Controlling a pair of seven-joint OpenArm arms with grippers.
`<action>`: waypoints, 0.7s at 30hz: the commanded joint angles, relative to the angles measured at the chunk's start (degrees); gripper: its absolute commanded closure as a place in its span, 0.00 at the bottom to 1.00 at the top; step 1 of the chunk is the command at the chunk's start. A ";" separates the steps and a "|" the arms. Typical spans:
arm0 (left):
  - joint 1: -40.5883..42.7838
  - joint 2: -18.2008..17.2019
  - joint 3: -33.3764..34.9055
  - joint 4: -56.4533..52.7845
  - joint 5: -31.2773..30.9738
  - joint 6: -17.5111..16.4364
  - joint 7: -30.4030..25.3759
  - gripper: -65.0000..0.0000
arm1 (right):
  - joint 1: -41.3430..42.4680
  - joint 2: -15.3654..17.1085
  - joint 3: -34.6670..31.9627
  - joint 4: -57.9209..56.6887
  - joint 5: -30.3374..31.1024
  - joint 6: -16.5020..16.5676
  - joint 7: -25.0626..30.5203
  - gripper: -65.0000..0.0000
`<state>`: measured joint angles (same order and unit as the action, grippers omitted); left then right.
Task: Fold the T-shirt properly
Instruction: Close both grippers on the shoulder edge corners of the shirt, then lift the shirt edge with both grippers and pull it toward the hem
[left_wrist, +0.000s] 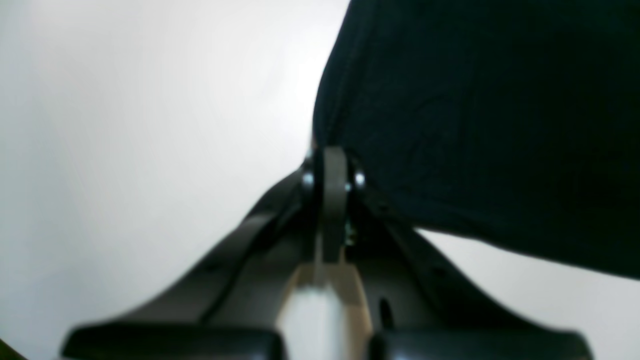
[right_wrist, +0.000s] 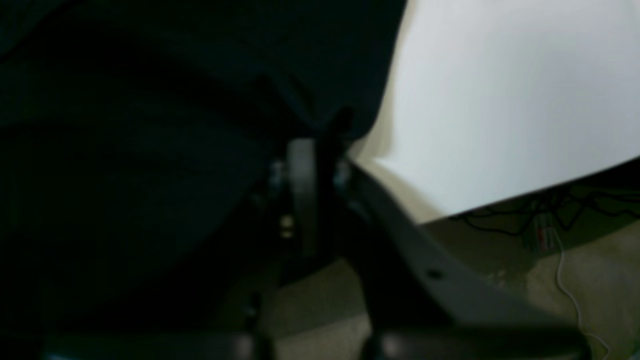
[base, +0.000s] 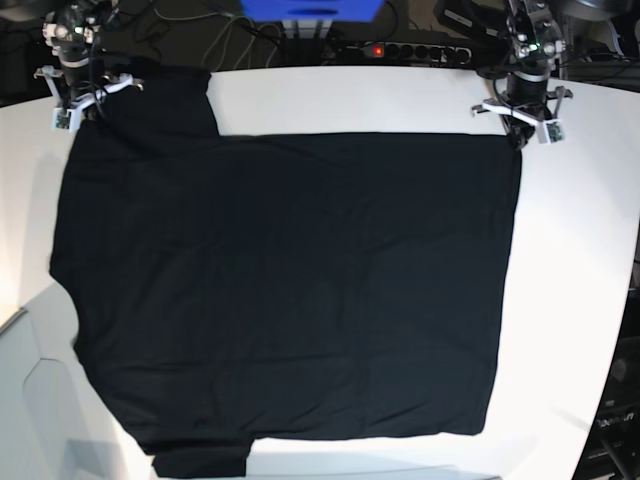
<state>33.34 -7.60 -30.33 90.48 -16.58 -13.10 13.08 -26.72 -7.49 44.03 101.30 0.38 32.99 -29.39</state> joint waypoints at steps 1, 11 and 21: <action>0.55 -0.45 -0.57 1.08 -0.17 0.05 -1.08 1.00 | -0.75 0.23 0.32 0.81 -0.34 0.98 -0.28 1.00; 2.39 -0.18 -3.30 6.62 -0.43 0.05 -1.08 1.00 | -0.75 0.15 0.67 6.26 -0.34 7.01 -0.28 1.00; 1.78 1.75 -6.55 9.61 -0.26 0.05 -0.99 1.00 | 3.03 -0.56 0.58 11.10 -0.34 7.01 -0.37 1.00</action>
<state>34.94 -5.61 -36.42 98.98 -16.73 -13.32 13.47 -23.31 -8.45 44.34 111.20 -0.58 39.18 -30.81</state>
